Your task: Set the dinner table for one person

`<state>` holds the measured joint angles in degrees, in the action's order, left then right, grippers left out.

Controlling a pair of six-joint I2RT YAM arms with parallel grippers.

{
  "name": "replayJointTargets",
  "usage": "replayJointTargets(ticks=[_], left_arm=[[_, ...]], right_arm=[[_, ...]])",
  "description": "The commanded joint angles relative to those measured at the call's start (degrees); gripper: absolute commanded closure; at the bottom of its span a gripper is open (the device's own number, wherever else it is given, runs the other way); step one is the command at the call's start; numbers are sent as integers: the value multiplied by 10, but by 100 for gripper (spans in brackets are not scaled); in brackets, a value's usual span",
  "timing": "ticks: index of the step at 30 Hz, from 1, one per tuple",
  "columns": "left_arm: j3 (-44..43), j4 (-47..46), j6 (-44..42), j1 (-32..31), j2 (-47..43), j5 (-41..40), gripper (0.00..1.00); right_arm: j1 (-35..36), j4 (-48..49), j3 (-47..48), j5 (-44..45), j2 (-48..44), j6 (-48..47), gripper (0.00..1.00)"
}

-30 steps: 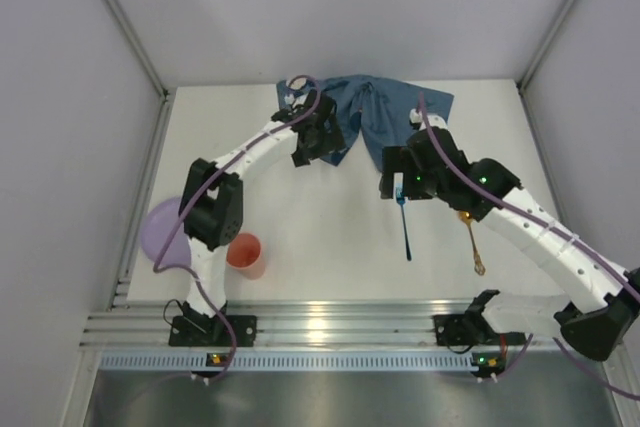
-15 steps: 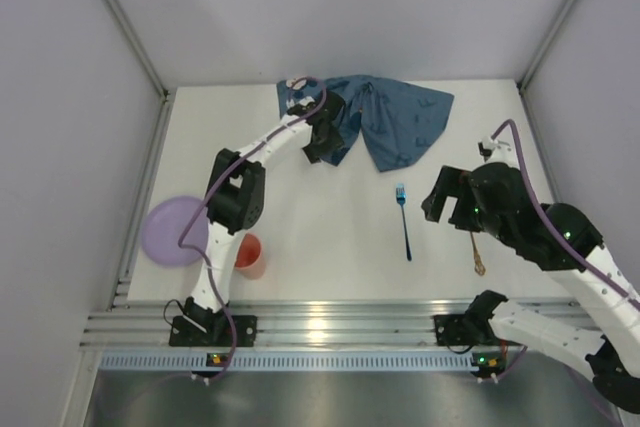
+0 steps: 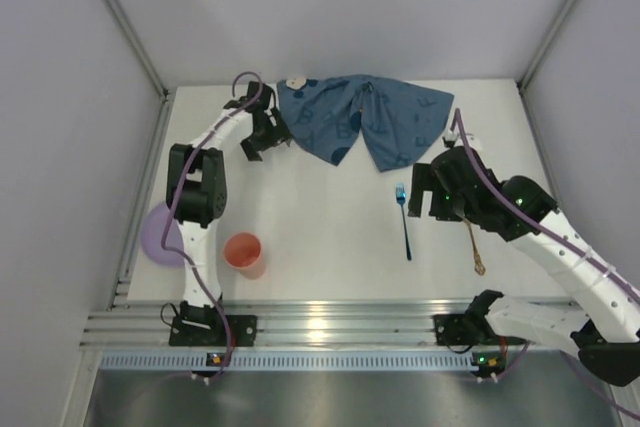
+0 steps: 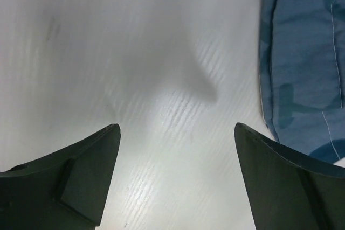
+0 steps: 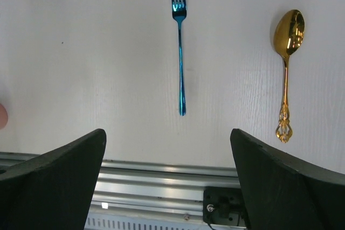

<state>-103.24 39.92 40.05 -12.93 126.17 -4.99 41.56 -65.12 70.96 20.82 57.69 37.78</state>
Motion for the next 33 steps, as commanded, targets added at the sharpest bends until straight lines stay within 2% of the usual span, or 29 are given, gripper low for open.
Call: replayJointTargets(ticks=[1,5,9,15,16,18,19,20,25,29,33], left_arm=[[34,-95,-87,-10,-23,140,8],[16,-113,-103,-10,24,230,21],[1,-128,-118,-10,54,264,15],[-56,-118,-116,-10,99,240,27],[-71,-107,-116,-10,110,237,35],[-133,-81,-115,-9,136,234,42],[-162,-35,-119,-8,171,235,49],[-204,-22,-120,-6,186,237,51],[-197,-37,-121,-4,189,234,53],[-203,-31,-125,-6,190,230,100],[-180,-17,-150,-3,141,231,100]], right_arm=[[-1,33,16,-8,15,-31,0],[-1,35,30,-9,35,-44,0],[-2,27,33,-1,39,-48,0],[-6,28,17,-4,41,-45,0],[-8,30,17,-6,44,-45,0],[-8,36,21,-10,50,-46,0],[-9,37,23,-9,58,-48,0],[-9,39,29,-10,63,-52,0],[-10,42,50,-12,93,-64,0],[-11,49,53,-17,104,-75,0],[-13,49,66,-18,124,-87,0]])
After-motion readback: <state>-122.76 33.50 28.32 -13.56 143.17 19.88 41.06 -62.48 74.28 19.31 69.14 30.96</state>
